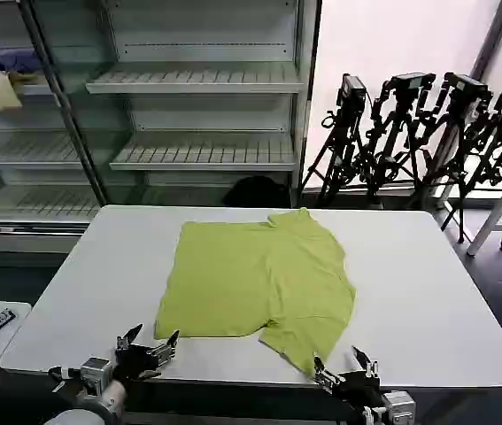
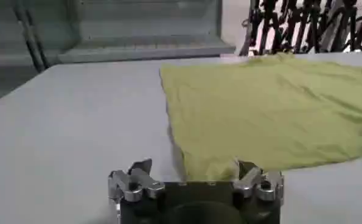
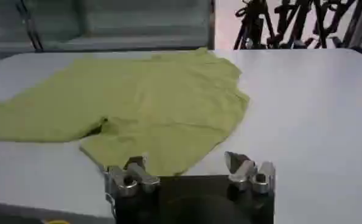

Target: Fold and organize the clothes.

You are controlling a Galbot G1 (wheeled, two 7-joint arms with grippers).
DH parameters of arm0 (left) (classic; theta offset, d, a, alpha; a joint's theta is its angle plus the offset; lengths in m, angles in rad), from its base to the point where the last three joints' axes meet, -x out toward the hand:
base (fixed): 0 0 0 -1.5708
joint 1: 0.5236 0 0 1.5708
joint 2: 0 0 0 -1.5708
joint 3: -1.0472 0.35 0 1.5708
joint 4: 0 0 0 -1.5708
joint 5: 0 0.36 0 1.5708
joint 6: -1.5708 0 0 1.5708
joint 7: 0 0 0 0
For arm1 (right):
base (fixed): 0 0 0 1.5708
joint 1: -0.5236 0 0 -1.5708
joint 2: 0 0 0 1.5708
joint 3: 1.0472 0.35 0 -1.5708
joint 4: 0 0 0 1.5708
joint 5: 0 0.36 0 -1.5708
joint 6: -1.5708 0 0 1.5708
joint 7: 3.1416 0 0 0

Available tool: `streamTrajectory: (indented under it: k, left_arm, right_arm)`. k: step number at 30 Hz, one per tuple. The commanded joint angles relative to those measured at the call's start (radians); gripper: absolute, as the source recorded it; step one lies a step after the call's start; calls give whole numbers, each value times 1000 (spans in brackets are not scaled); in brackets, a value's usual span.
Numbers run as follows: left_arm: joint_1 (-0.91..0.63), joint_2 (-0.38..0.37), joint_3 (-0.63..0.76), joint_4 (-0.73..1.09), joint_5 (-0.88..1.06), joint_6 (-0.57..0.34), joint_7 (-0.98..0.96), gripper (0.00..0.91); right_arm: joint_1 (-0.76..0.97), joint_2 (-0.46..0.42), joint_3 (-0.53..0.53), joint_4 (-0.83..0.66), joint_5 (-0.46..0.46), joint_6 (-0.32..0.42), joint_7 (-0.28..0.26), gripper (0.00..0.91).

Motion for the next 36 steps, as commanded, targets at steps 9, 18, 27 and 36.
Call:
streamTrajectory:
  k: [9,18,27,36]
  left_arm:
    - [-30,-9,15,70,4,-17,6,10]
    - [-34,-14,20,77,3,-14,25,10]
    - [-21,-17,7,33,6,-57,22,0]
    - [-25,-11,-29,-27,5,-31,40,0]
  right_arm:
    - [39,22,-63,-64,-61,1,11,0]
    - [54,21,-60,-64,-53,0,8,0]
    - [41,23,-14,-6,28,2,18,0]
    - [40,20,9,49,47,1,18,0]
